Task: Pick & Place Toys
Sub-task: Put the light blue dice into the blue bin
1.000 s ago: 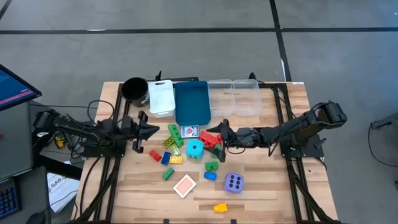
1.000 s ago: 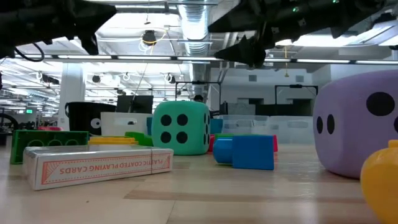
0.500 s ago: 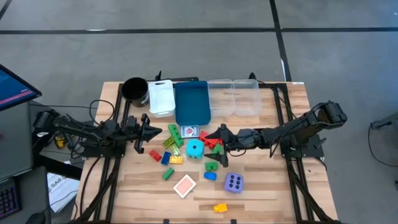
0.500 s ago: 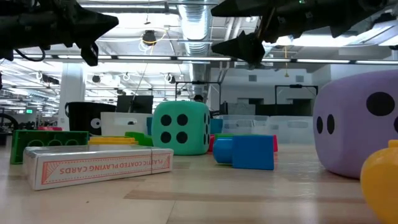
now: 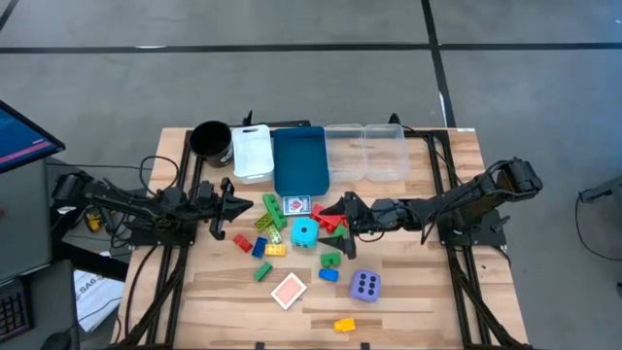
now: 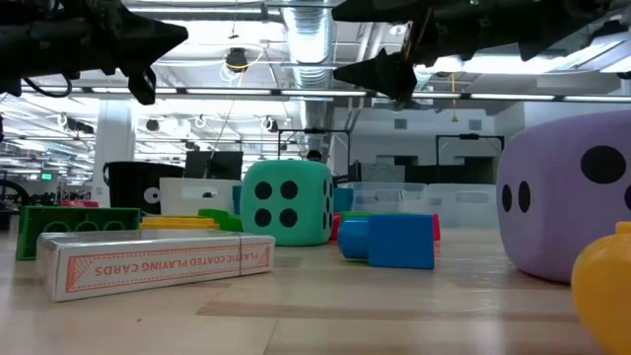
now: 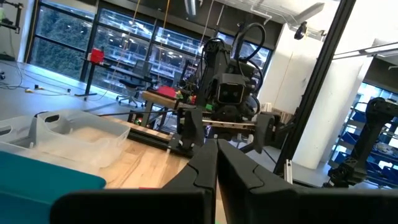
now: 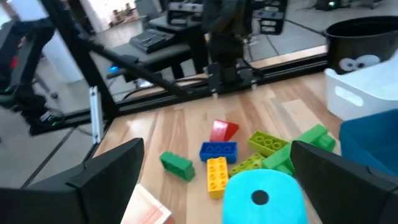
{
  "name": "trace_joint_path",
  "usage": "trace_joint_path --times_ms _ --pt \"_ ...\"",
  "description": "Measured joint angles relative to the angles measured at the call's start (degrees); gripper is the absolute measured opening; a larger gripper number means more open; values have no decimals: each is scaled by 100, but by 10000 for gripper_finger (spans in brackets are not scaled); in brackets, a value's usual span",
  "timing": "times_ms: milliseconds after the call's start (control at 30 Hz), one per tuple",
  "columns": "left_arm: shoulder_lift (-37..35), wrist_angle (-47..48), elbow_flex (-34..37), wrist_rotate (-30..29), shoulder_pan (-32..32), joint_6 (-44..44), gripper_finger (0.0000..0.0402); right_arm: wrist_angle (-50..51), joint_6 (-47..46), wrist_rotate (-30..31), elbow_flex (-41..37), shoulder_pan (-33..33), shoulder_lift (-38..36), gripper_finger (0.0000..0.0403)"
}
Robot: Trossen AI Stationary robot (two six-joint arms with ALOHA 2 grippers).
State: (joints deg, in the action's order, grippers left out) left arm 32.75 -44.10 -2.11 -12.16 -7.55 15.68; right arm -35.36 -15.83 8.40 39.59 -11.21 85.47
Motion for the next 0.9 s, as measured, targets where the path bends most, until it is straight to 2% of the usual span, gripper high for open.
trace_joint_path --times_ms 300,900 --pt "0 0 0 1 0 2 3 71 -1 -3 0 14 0 400" --pt "0 23 0 0 0 2 3 213 592 -107 0 -115 2 400"
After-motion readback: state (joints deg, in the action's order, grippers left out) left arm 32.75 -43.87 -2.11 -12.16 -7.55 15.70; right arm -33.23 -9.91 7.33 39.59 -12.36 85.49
